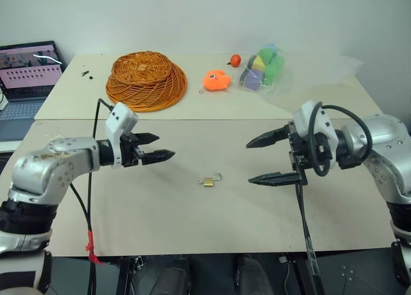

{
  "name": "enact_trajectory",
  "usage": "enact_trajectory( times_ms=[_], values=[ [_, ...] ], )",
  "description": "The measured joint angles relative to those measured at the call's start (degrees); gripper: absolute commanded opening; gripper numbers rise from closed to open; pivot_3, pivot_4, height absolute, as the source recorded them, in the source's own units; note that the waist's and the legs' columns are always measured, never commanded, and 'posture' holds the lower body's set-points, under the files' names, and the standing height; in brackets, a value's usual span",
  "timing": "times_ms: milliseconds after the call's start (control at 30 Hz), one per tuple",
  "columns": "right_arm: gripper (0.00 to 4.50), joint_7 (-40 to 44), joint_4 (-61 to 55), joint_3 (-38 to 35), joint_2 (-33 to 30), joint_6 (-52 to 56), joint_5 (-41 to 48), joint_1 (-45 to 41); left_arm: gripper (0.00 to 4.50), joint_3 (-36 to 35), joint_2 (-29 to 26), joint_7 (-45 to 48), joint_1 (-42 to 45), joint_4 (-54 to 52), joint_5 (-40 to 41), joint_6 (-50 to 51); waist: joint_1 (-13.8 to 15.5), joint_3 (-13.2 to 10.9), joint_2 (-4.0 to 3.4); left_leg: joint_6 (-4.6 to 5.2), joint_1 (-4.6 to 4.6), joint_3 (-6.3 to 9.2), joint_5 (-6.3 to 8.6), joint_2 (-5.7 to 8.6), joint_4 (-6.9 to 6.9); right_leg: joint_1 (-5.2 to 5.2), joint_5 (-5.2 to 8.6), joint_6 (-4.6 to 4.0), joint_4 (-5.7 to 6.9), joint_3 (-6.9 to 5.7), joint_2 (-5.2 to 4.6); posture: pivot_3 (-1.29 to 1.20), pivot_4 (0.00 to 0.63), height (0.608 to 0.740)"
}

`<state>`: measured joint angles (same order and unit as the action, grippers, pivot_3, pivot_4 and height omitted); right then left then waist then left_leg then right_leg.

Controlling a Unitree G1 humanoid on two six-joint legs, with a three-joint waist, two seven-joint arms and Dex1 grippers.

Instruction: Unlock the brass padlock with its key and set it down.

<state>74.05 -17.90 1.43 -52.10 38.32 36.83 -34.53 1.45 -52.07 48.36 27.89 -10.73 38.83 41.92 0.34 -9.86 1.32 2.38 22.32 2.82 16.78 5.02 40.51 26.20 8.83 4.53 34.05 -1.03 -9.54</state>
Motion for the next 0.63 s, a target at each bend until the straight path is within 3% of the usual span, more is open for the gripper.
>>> enact_trajectory(
  times_ms=[300,633],
  values=[
    [4.50,-4.86,2.10,-2.15,1.12,-0.52,-1.60,2.73,4.46,-3.09,0.69,1.79,0.32,-5.50,-0.38,-1.25,0.02,-0.01,0.01,0.02,-0.07,-0.06,0.00,0.00,0.11,-0.04,0.00,0.00,0.03,0.06,0.02,0.00,0.150,0.739],
    [4.50,-9.75,6.17,-2.51,3.60,-7.02,-6.37,3.08,4.46,-3.59,3.59,3.29,6.18,-3.18,1.55,1.52,-0.05,-0.01,0.01,0.03,-0.04,-0.06,0.00,0.02,0.15,-0.06,-0.01,0.00,0.05,0.05,0.05,0.00,0.150,0.739]
  ],
)
